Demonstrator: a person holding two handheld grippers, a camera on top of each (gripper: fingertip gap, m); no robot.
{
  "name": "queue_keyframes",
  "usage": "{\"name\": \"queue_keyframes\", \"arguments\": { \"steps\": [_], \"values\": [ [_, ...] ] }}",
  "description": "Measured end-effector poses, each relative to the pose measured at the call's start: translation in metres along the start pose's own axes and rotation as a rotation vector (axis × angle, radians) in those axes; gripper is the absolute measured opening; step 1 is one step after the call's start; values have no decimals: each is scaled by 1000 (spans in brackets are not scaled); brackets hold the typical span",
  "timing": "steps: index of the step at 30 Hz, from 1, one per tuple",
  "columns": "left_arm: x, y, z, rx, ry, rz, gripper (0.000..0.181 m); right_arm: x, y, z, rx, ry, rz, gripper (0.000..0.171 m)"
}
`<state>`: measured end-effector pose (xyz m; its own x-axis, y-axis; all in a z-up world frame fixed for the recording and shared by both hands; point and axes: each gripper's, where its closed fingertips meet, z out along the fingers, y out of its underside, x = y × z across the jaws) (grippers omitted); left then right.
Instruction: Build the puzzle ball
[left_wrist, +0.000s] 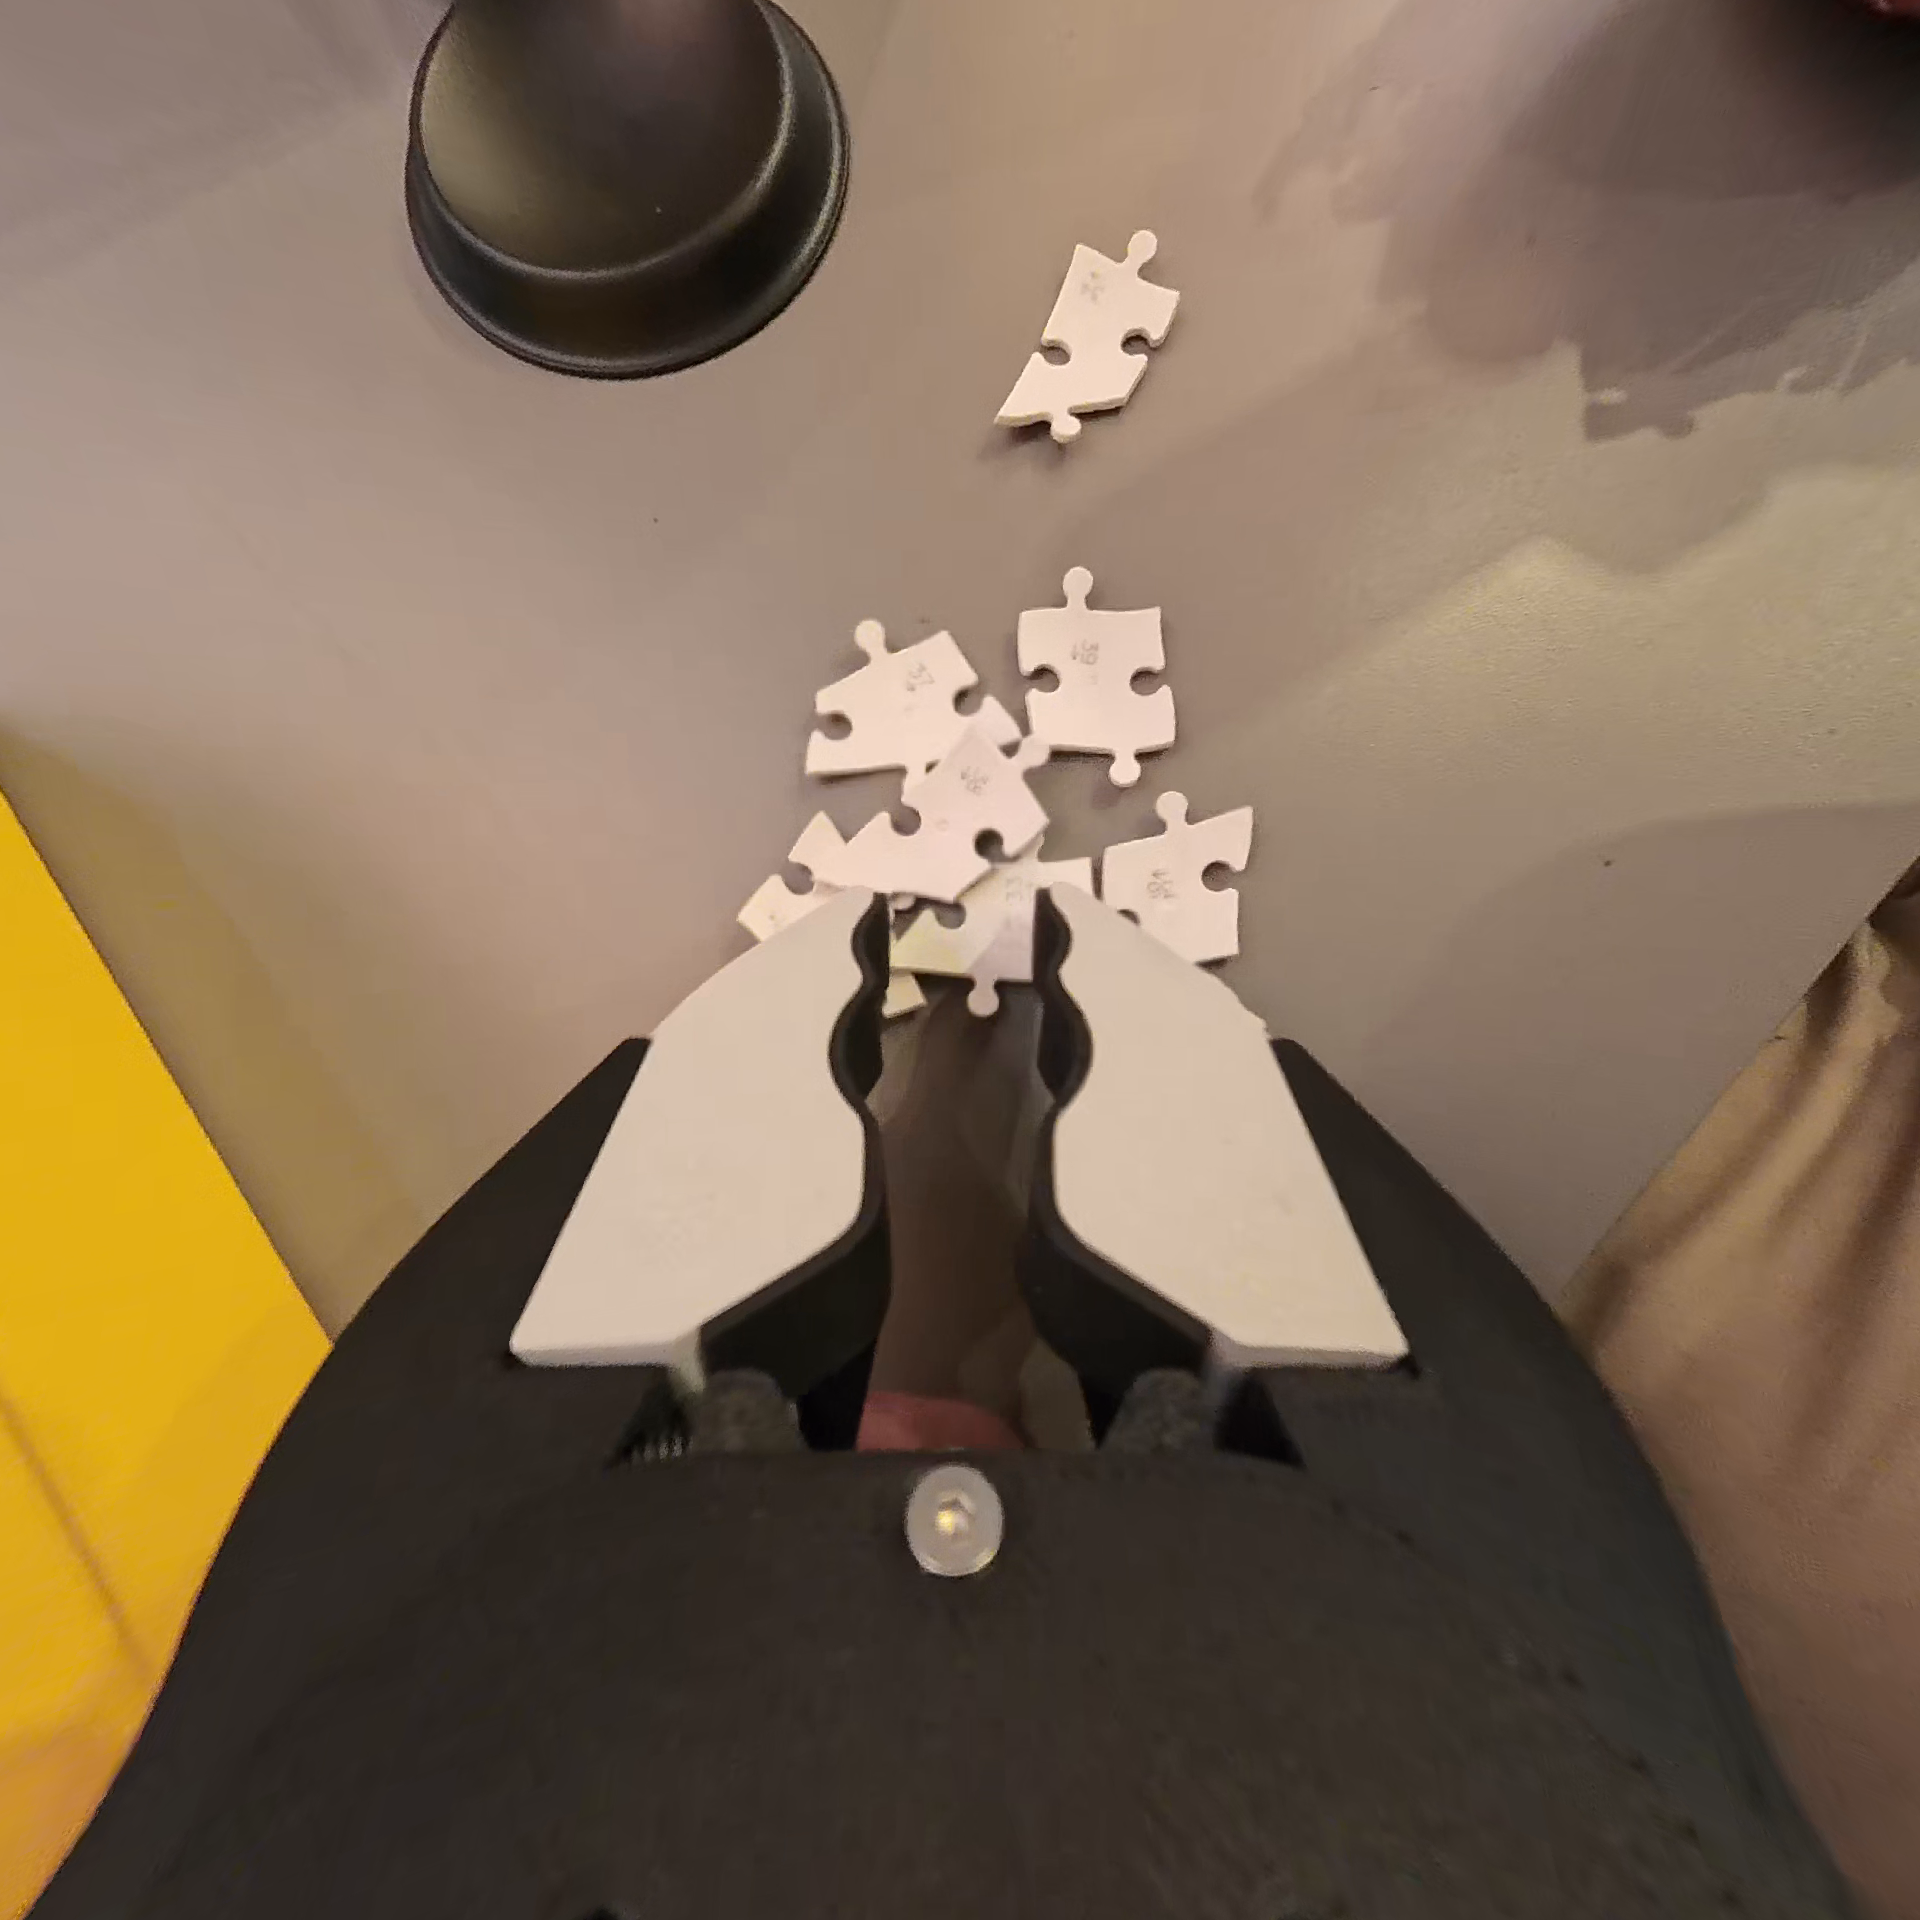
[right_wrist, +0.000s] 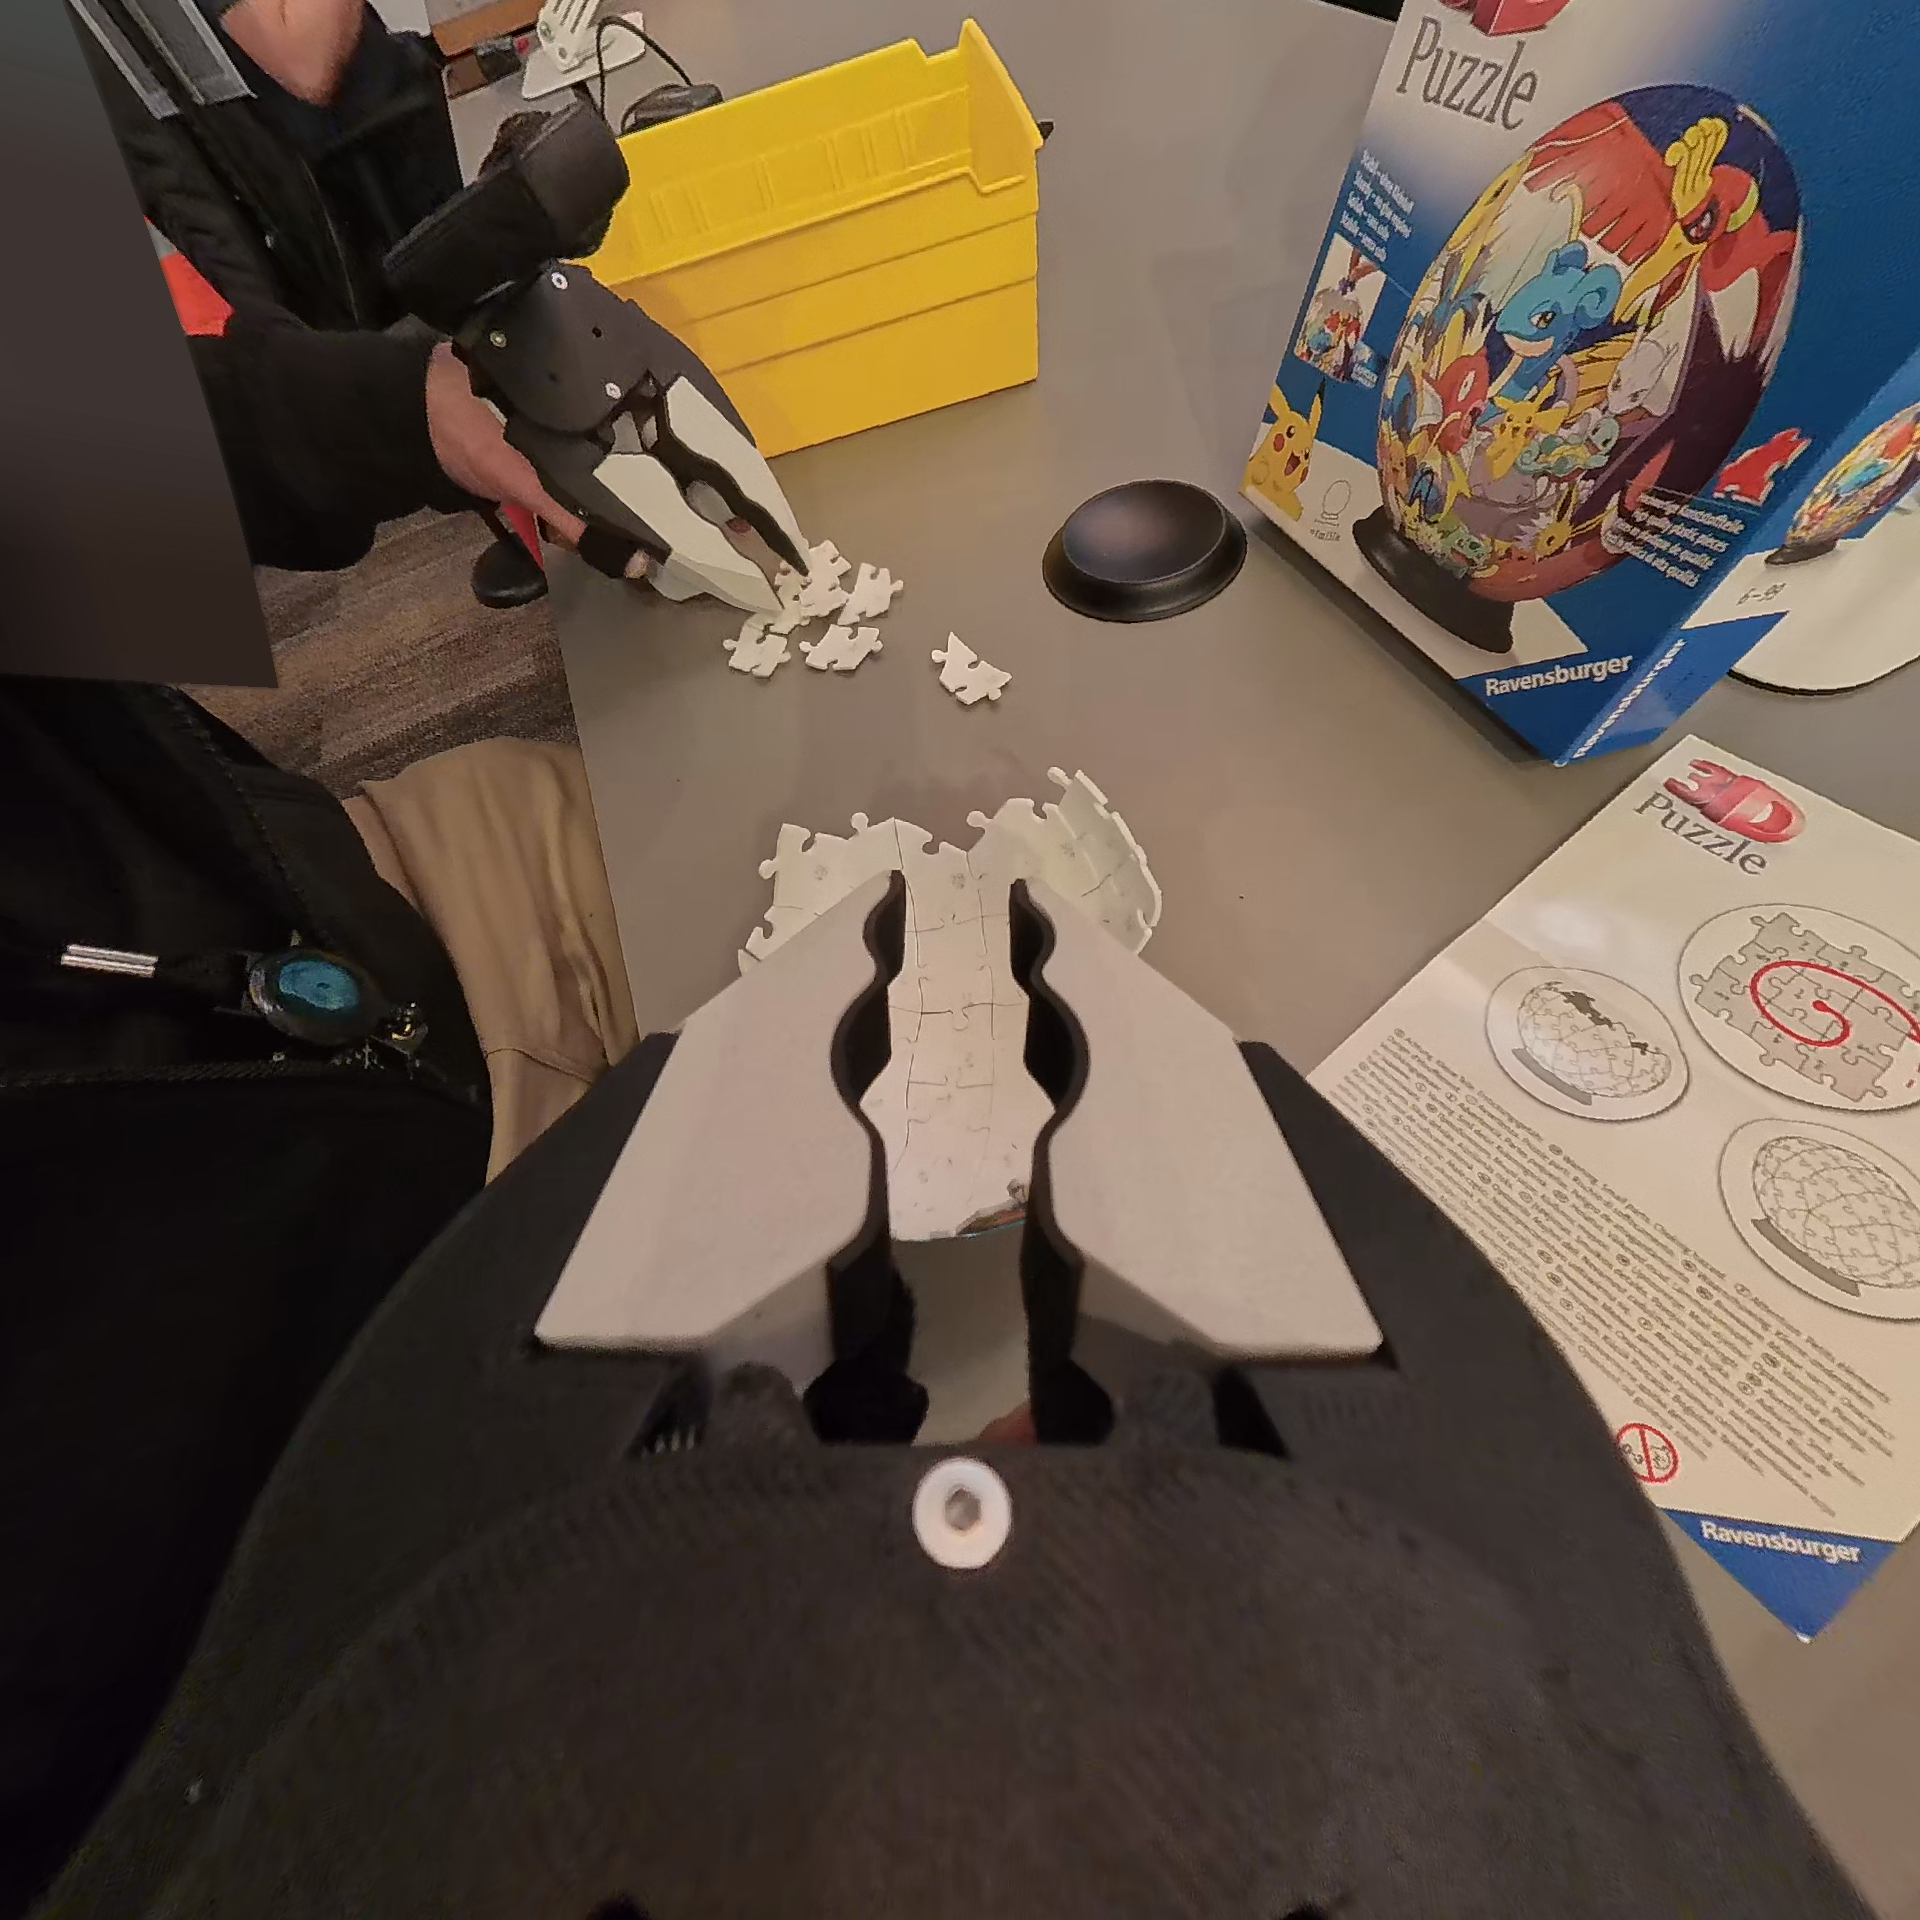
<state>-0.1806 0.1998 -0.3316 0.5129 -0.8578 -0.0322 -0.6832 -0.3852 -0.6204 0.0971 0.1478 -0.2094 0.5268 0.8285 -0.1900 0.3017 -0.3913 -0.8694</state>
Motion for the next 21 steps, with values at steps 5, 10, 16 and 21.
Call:
{"name": "queue_keyframes", "arguments": {
  "steps": [5,10,16,21],
  "values": [
    [-2,-1,-3,-3,-13,7,30,0,0,0,3,-5,1,18],
    [-5,-3,-3,3,-25,3,32,-1,0,0,3,-8,-1,18],
    [3,6,-8,-60,-9,6,38,-2,-3,-2,9,-6,-5,18],
    [0,8,1,-80,-13,-13,54,-4,-2,-1,6,-11,-11,18]
  ]
}}
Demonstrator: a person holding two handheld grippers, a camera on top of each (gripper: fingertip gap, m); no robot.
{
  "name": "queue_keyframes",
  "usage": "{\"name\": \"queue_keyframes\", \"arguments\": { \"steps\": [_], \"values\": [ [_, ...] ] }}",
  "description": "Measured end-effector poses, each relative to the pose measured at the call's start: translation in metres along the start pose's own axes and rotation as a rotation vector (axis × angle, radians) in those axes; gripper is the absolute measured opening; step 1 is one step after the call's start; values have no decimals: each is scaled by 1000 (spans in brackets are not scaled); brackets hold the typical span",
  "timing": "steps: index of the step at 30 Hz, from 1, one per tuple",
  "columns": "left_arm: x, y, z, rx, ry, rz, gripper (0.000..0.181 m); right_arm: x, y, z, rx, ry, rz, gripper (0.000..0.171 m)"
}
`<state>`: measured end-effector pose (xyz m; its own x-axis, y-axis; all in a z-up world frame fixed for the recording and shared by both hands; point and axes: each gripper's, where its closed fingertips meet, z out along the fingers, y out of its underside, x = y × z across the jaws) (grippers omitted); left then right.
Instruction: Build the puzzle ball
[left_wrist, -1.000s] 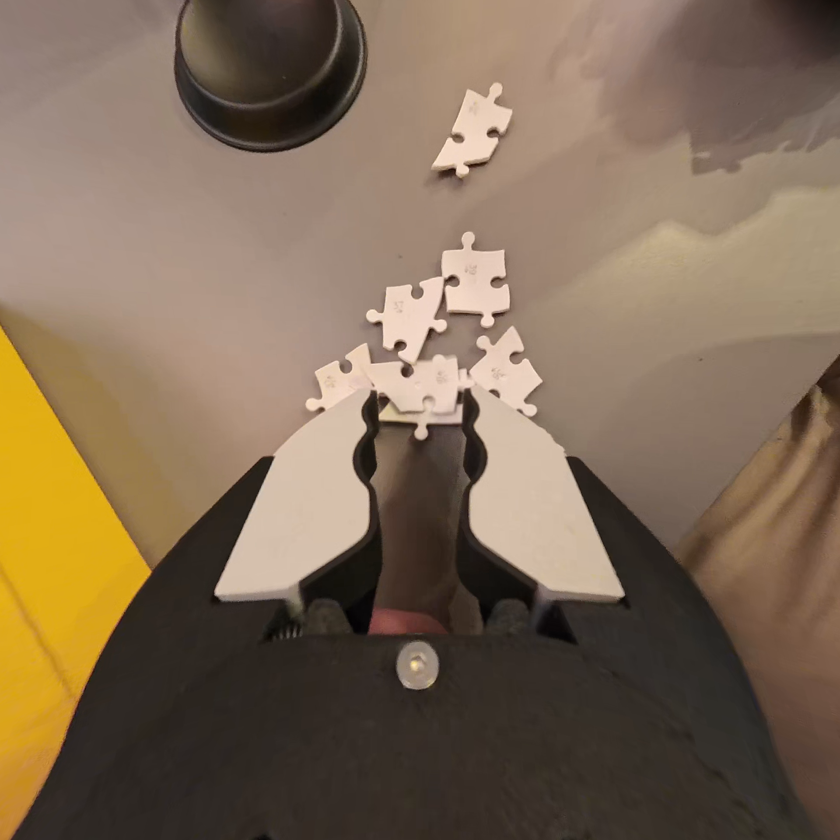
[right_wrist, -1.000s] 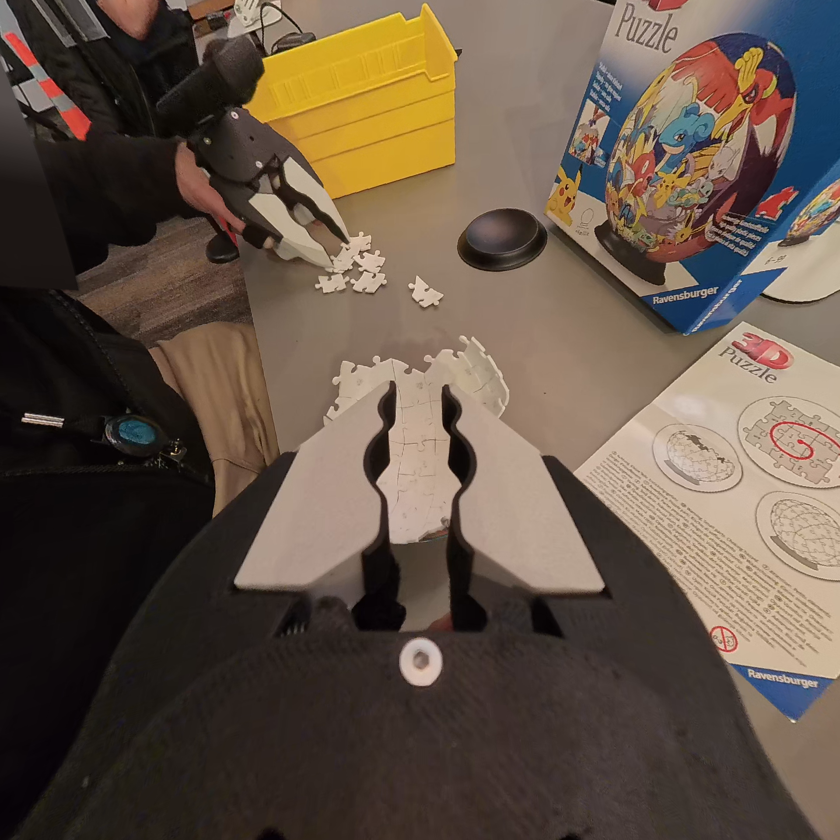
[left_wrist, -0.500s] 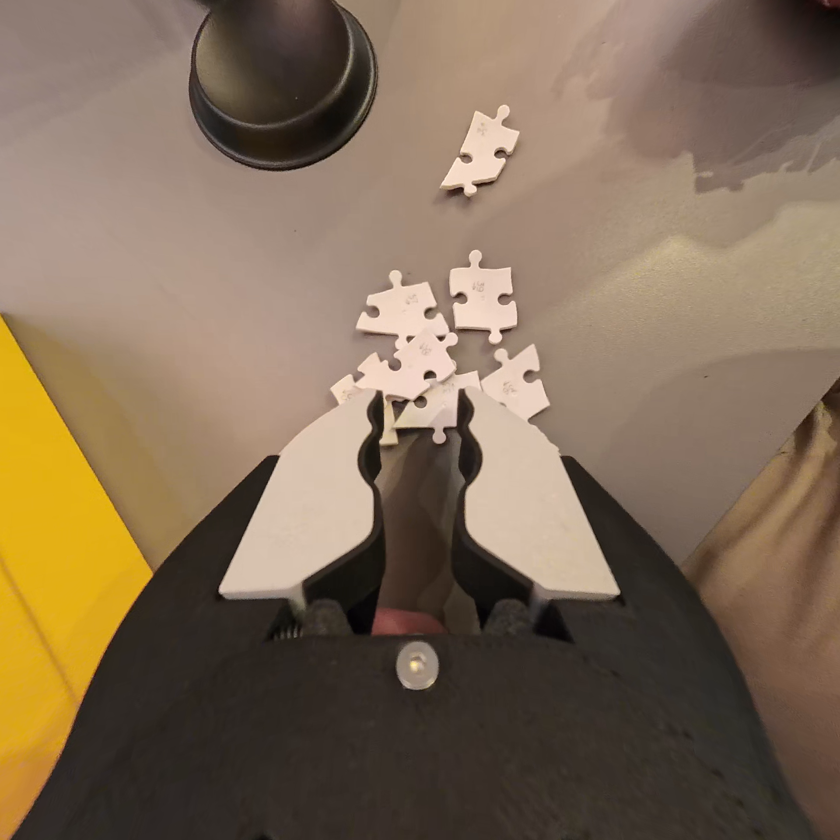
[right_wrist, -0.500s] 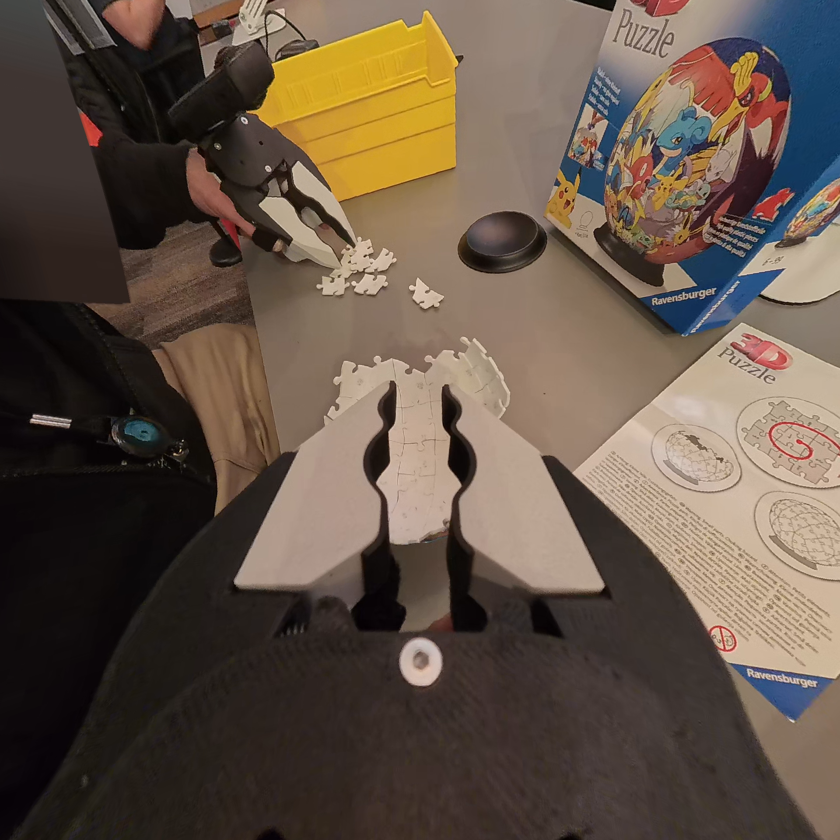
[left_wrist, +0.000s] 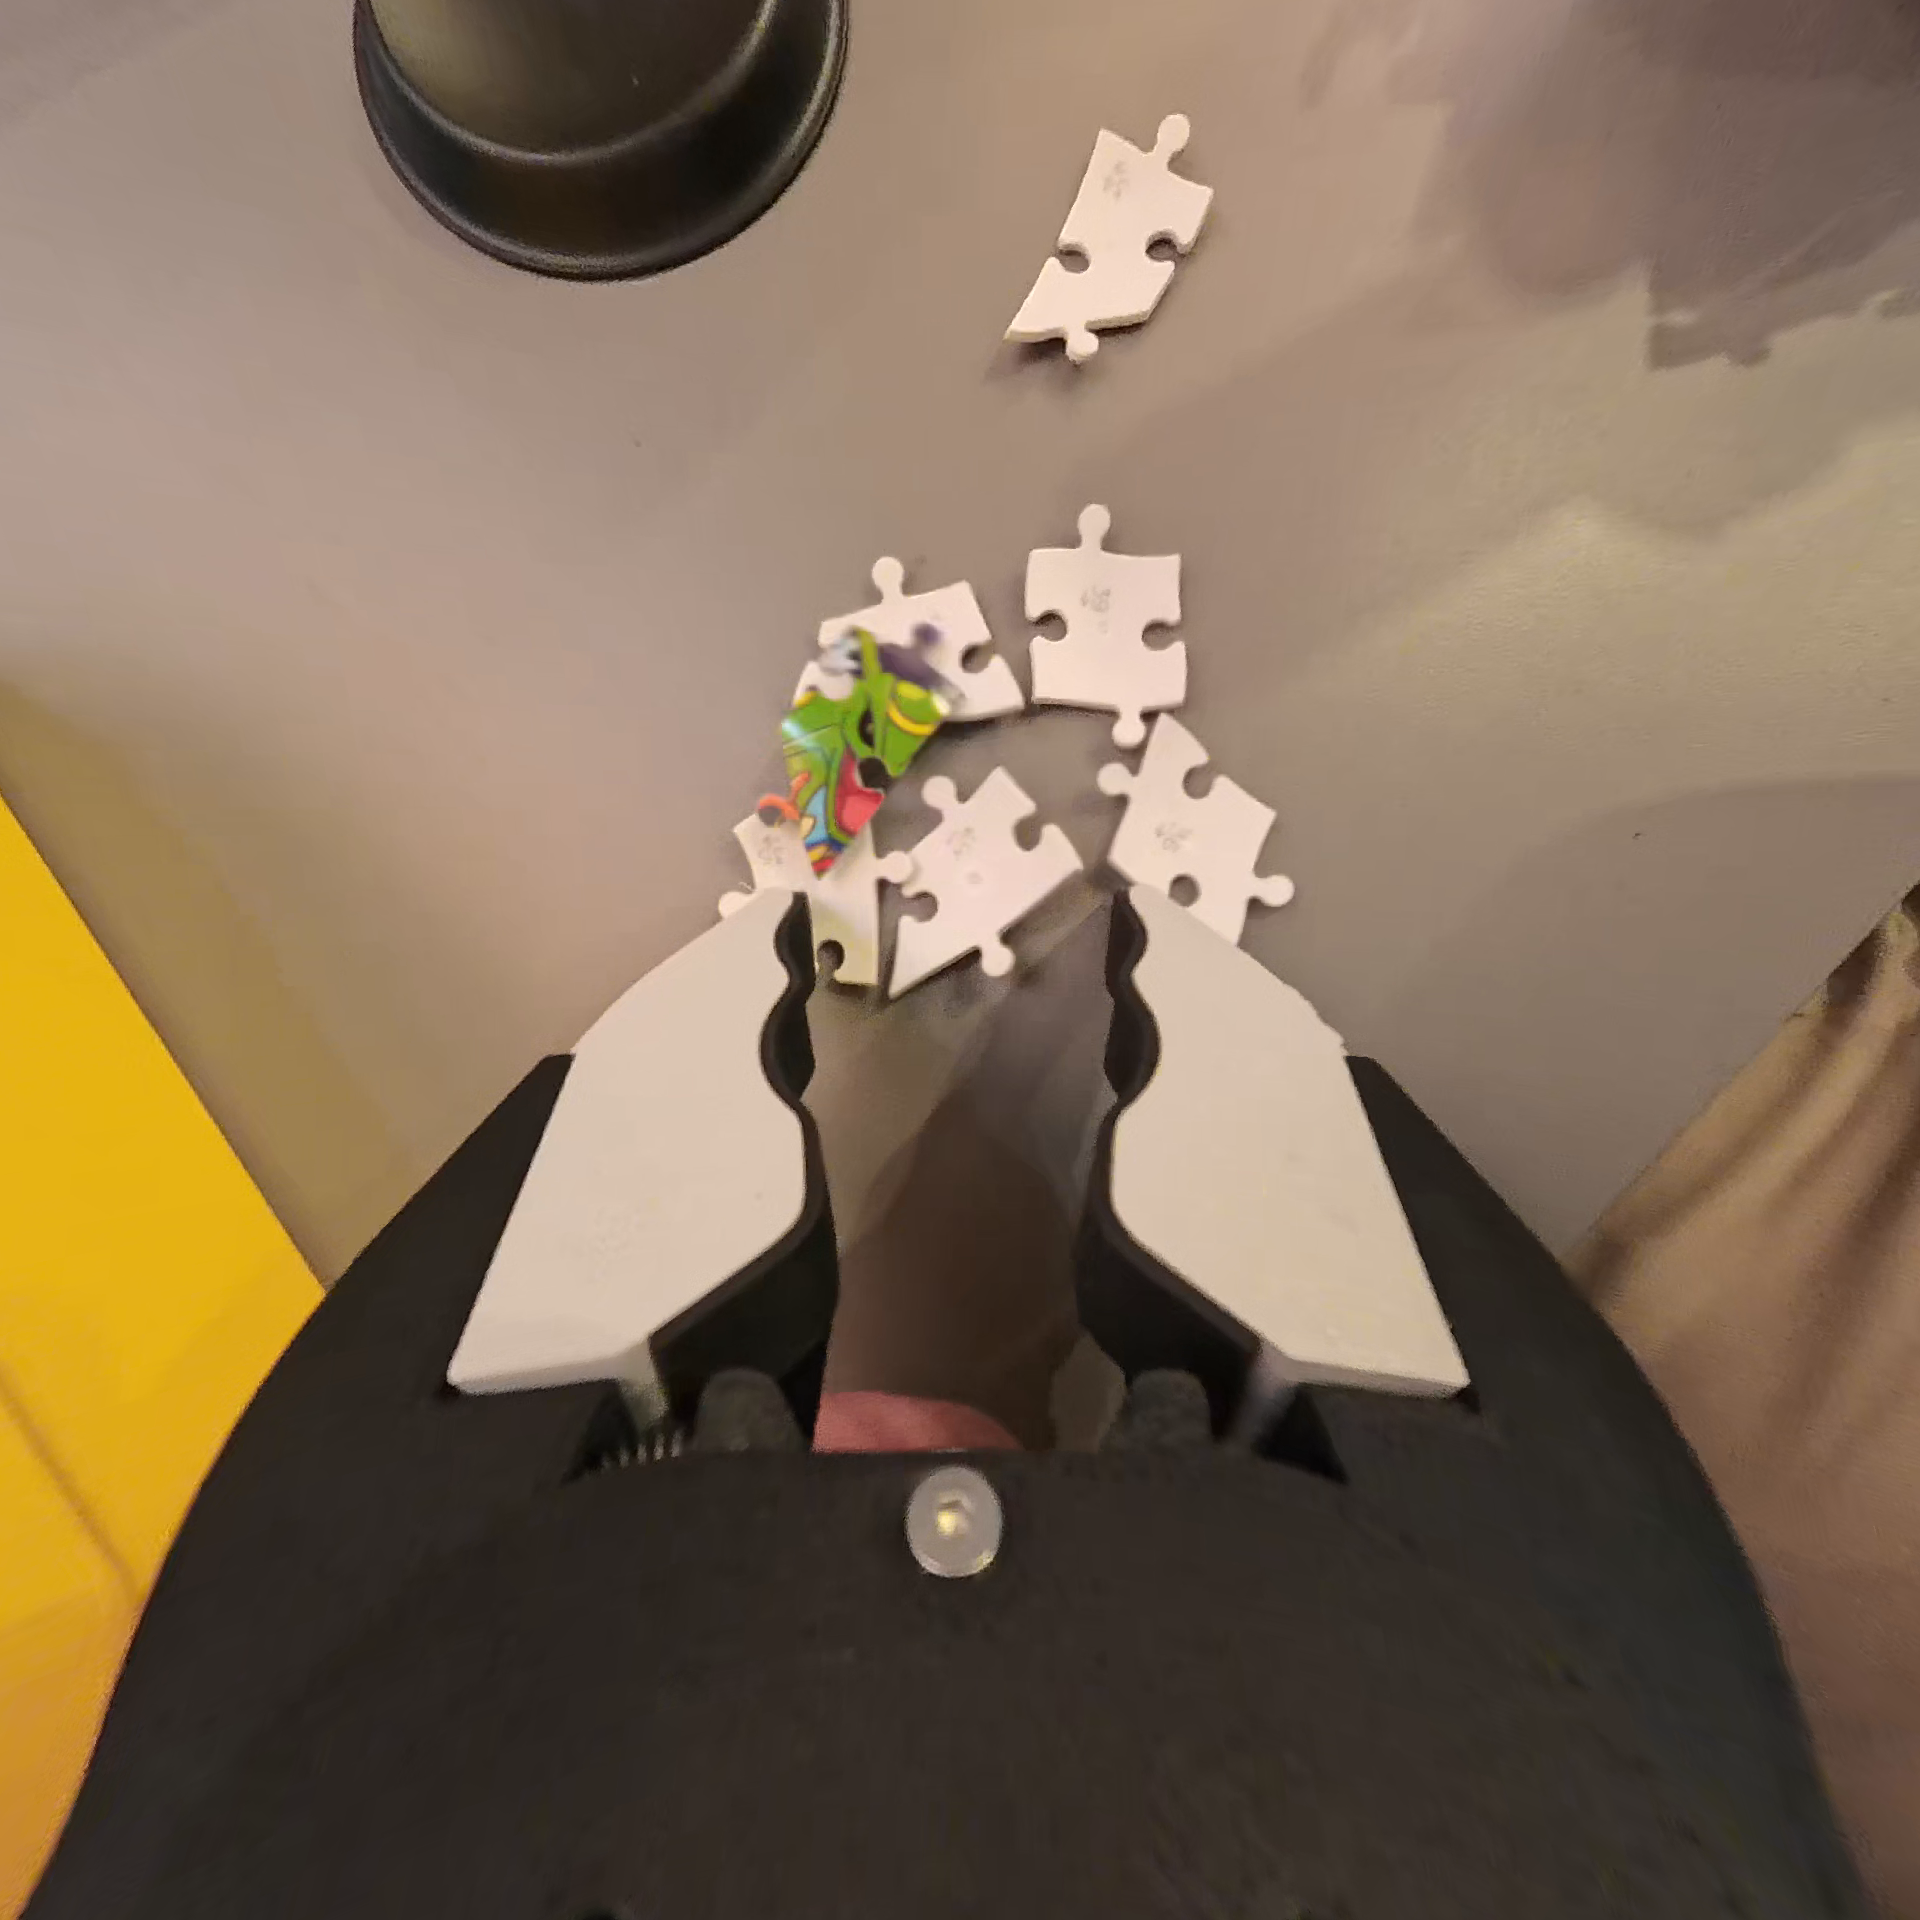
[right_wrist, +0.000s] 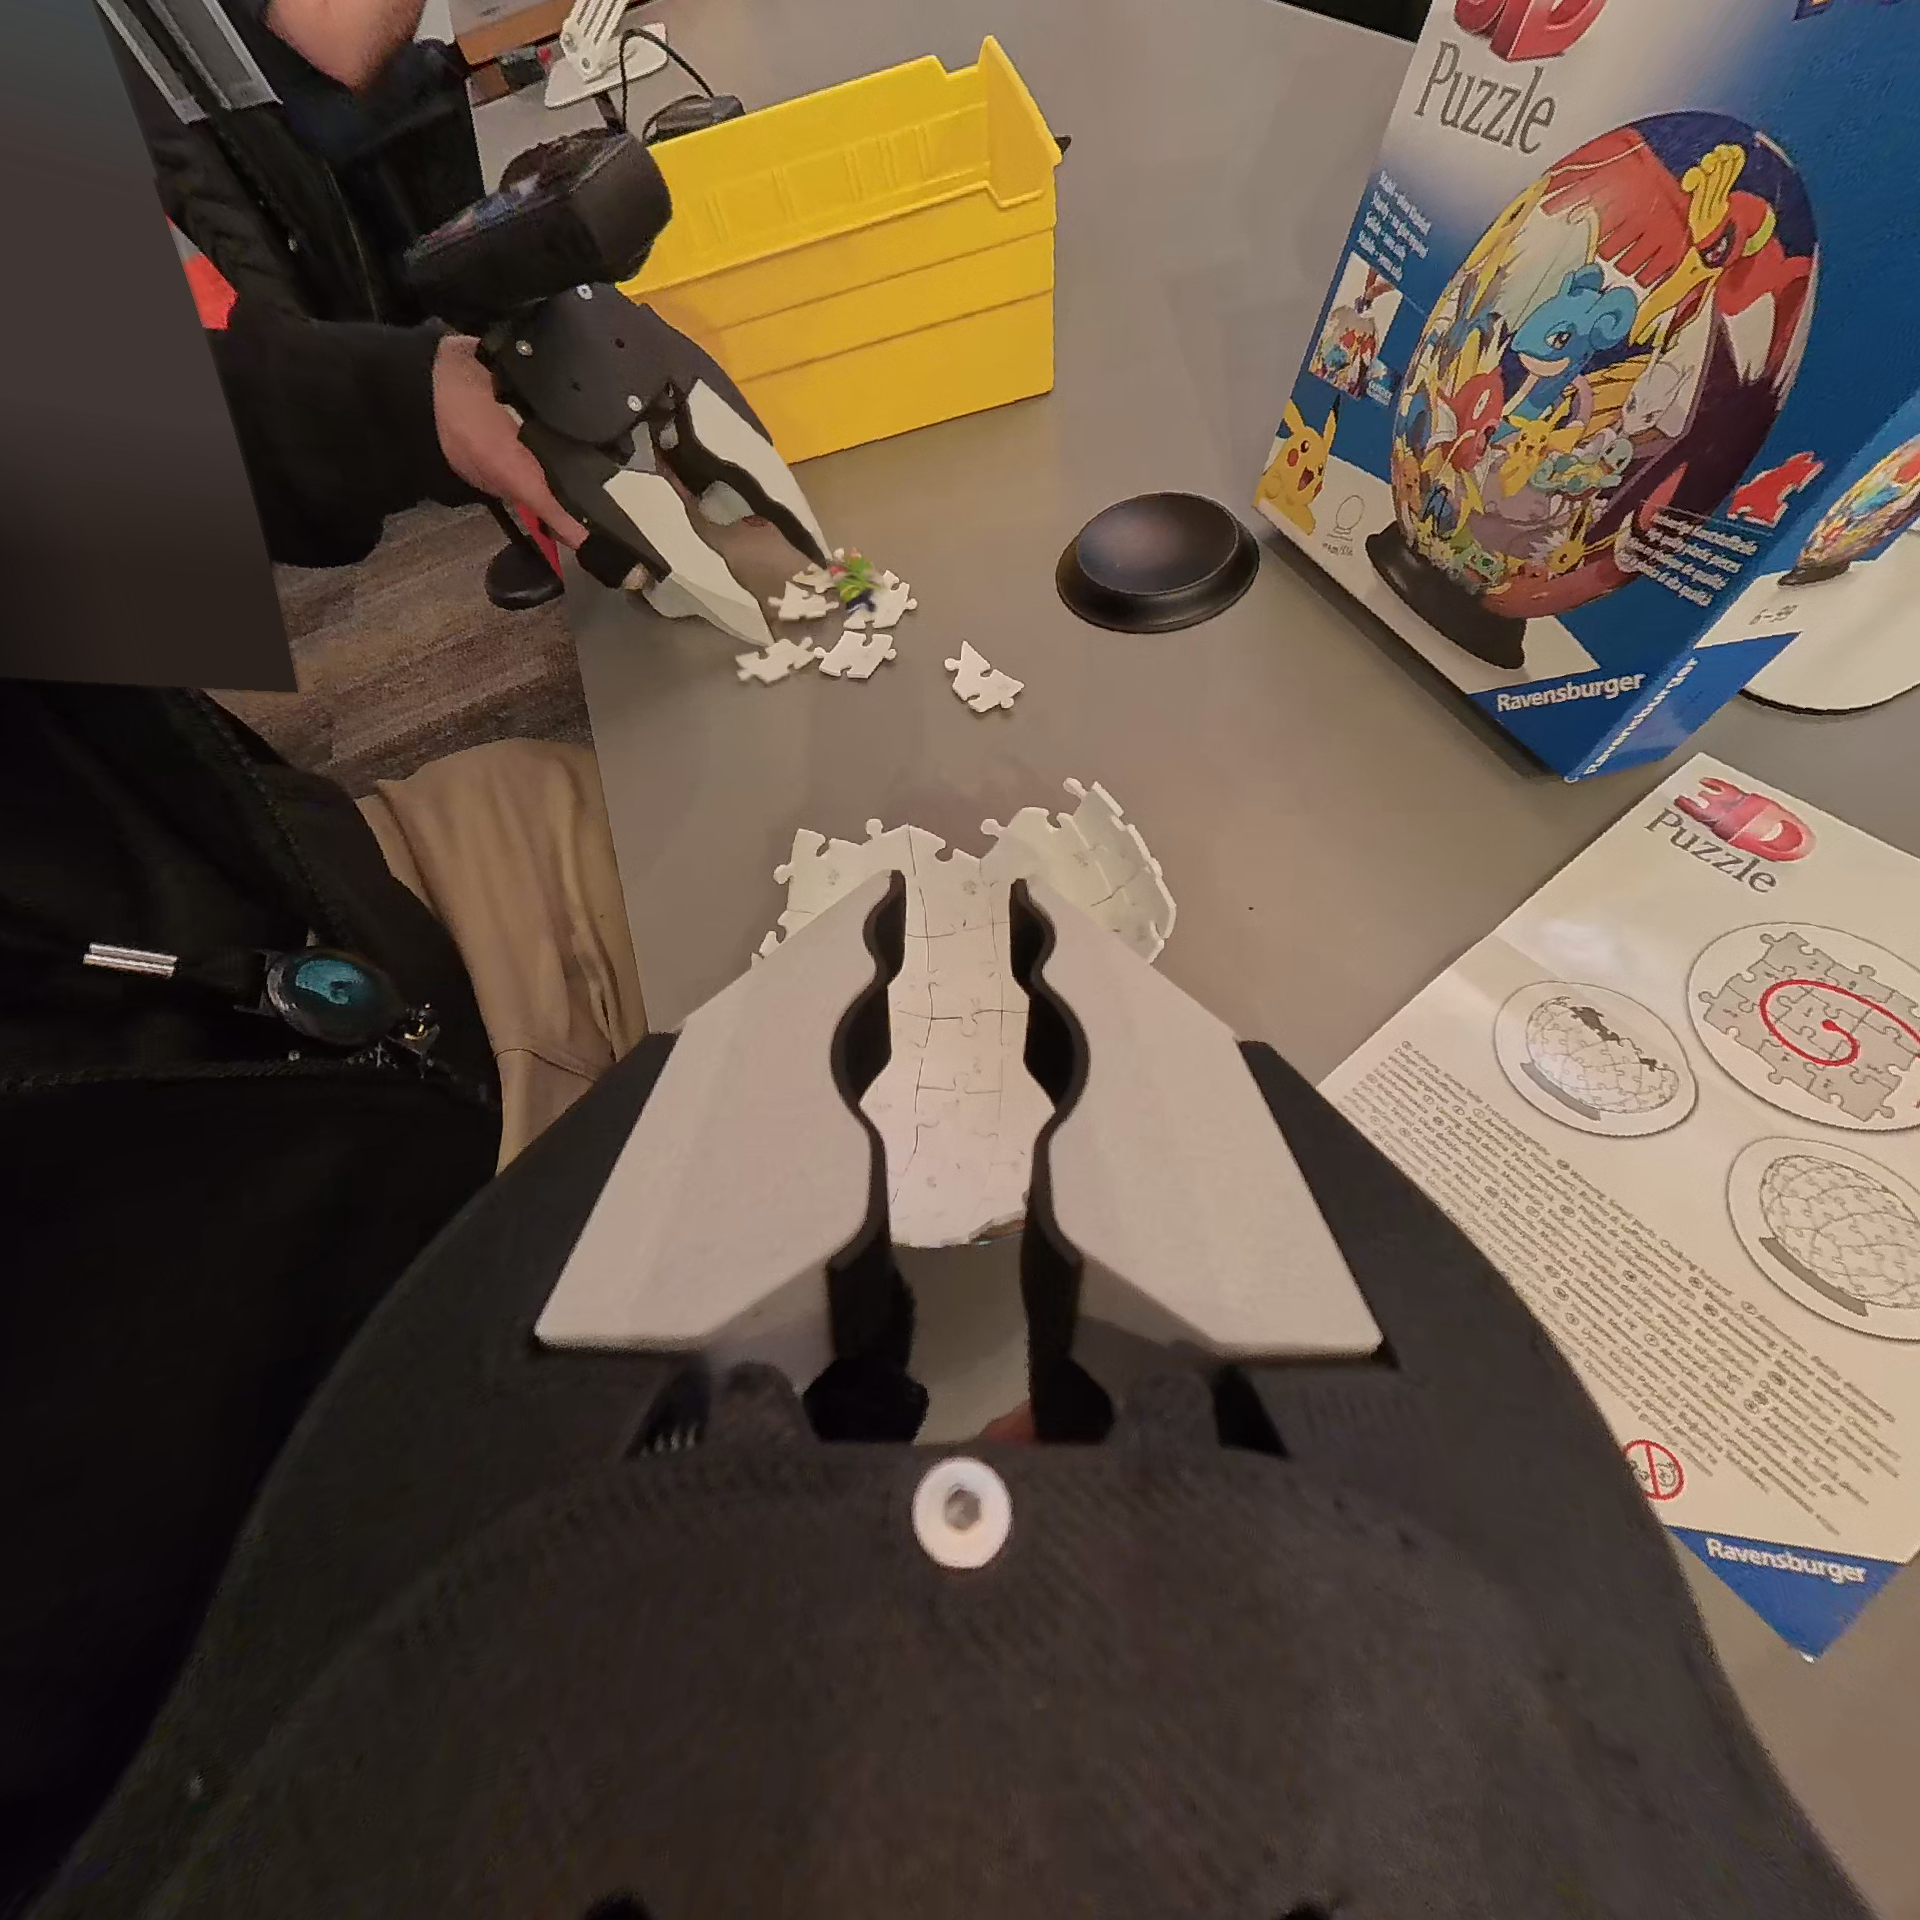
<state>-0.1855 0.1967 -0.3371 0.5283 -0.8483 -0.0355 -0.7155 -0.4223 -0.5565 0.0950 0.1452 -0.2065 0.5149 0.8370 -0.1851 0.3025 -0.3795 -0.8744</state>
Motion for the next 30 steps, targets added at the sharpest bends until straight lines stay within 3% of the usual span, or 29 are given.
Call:
{"name": "queue_keyframes", "arguments": {
  "steps": [4,11,18,21,28,30],
  "values": [
    [1,-4,1,24,7,-27,34,1,-2,-3,11,6,0,18],
    [-4,-4,-6,29,-50,12,16,0,-3,-4,14,3,-4,18],
    [0,-3,2,-9,-24,1,39,-1,-4,-5,17,1,-8,18],
    [2,-4,1,-4,-25,19,35,-1,-5,-7,22,2,-8,18],
    [-11,-6,-2,3,-118,71,6,-2,-5,-6,23,-1,-13,18],
    [-12,-9,-6,19,-108,53,10,-2,-6,-8,26,2,-13,18]
  ]
}}
